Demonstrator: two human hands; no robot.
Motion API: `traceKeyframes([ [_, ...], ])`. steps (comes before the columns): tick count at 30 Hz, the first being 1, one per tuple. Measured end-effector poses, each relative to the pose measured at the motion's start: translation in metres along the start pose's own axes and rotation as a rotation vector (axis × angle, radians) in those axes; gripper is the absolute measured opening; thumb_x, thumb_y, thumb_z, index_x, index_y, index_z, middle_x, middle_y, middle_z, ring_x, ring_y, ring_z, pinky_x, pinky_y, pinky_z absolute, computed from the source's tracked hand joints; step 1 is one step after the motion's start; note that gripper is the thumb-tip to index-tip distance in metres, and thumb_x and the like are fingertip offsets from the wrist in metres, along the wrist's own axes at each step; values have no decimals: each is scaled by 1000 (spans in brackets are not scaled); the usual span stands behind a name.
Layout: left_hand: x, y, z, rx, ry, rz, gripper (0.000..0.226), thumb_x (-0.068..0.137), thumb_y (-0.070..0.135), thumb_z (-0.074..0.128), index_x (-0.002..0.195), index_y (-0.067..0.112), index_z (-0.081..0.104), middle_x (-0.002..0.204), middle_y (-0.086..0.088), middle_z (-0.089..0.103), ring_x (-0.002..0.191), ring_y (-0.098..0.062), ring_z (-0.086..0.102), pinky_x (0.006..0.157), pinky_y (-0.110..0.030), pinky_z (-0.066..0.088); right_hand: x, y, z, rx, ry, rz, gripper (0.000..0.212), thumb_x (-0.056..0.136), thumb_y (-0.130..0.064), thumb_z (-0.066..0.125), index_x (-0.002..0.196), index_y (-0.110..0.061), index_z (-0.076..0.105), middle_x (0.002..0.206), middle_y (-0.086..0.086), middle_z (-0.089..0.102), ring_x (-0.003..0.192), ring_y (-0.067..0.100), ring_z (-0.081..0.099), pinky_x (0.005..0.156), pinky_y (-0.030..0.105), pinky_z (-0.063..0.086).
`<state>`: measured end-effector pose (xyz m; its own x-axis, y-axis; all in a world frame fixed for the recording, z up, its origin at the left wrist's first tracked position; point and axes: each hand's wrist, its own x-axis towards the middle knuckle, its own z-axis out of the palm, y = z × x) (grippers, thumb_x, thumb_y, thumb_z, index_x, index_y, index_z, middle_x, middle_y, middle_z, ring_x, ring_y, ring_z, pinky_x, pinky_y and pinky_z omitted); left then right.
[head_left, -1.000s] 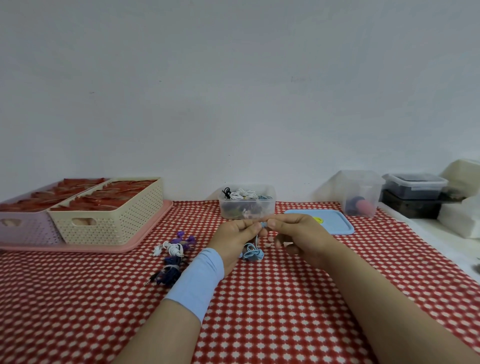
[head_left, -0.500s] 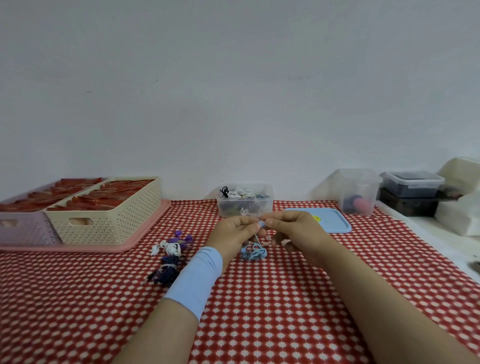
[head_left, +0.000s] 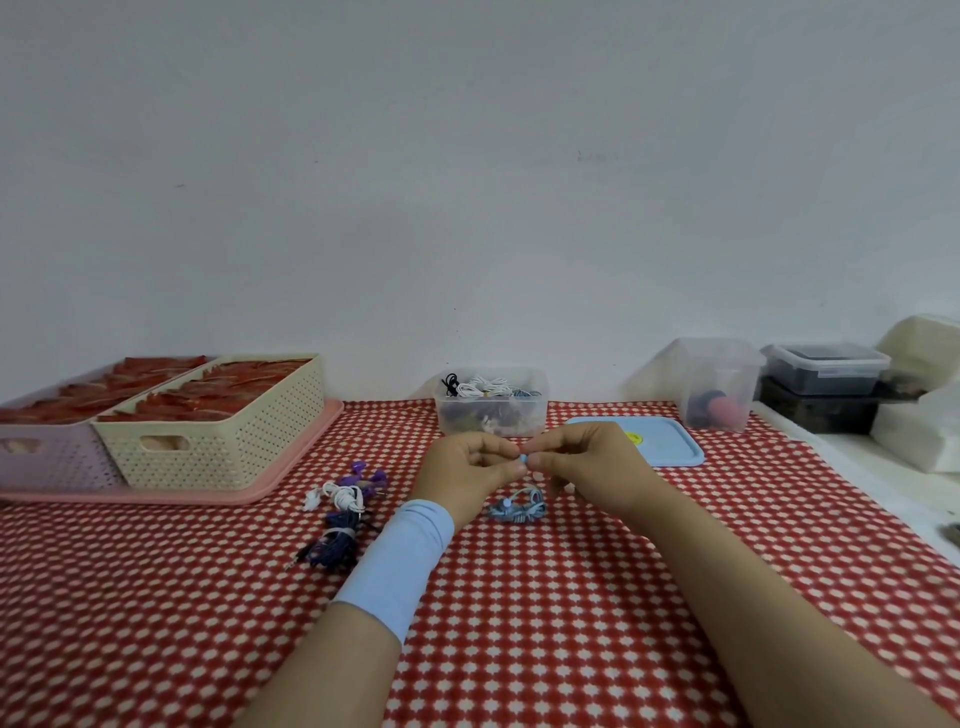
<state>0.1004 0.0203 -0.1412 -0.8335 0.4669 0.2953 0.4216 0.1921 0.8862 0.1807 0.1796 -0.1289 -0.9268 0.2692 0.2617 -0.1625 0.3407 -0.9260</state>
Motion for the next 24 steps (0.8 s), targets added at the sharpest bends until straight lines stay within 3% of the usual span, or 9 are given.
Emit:
traceKeyframes([
  [2, -1, 1, 0, 43, 1, 47, 15, 78, 12, 80, 88, 23, 76, 84, 10, 74, 78, -1, 69, 72, -13, 55, 0, 1, 0, -30, -2, -6, 8, 85, -7, 77, 92, -9, 80, 79, 0, 78, 58, 4, 65, 60, 19, 51],
  [4, -1, 1, -1, 24, 4, 58, 16, 79, 12, 80, 87, 25, 75, 84, 11, 74, 79, 0, 69, 73, -14, 55, -1, -1, -1, -9, -5, 11, 9, 87, -11, 77, 95, -10, 80, 83, 1, 78, 57, 5, 65, 54, 19, 48],
  [9, -2, 6, -5, -71, -2, 26, 14, 80, 13, 80, 90, 23, 77, 88, 11, 75, 82, 2, 70, 70, -8, 50, -2, -2, -9, 180, -127, 141, 19, 97, -20, 63, 108, -18, 79, 103, 3, 77, 65, 14, 62, 55, 24, 39],
  [13, -5, 9, -8, -85, -45, 30, 14, 80, 14, 79, 88, 25, 77, 88, 10, 76, 84, 2, 70, 73, -9, 51, -2, 0, -10, 276, -181, 243, 20, 92, -16, 67, 108, -11, 77, 89, -1, 76, 63, 10, 63, 48, 20, 39],
  [17, -5, 10, -8, -120, -89, 50, 15, 78, 13, 80, 84, 27, 77, 88, 10, 77, 87, -2, 71, 80, -15, 54, -2, -3, -11, 386, -258, 331, 33, 78, -19, 72, 110, -8, 74, 84, 0, 73, 61, 9, 61, 42, 16, 36],
  [20, -6, 12, -6, -155, -118, 67, 17, 77, 10, 80, 80, 27, 77, 84, 10, 76, 86, -3, 71, 78, -15, 54, -3, -4, -12, 396, -316, 371, 21, 77, -22, 70, 96, -15, 76, 84, -3, 71, 60, 6, 60, 42, 15, 33],
  [24, -4, 7, -5, -234, -125, 42, 21, 76, 5, 79, 75, 26, 79, 84, 2, 77, 85, -11, 72, 86, -28, 56, -1, -3, -9, 368, -280, 363, 31, 76, -21, 72, 105, -10, 72, 86, 0, 70, 60, 7, 63, 41, 15, 33],
])
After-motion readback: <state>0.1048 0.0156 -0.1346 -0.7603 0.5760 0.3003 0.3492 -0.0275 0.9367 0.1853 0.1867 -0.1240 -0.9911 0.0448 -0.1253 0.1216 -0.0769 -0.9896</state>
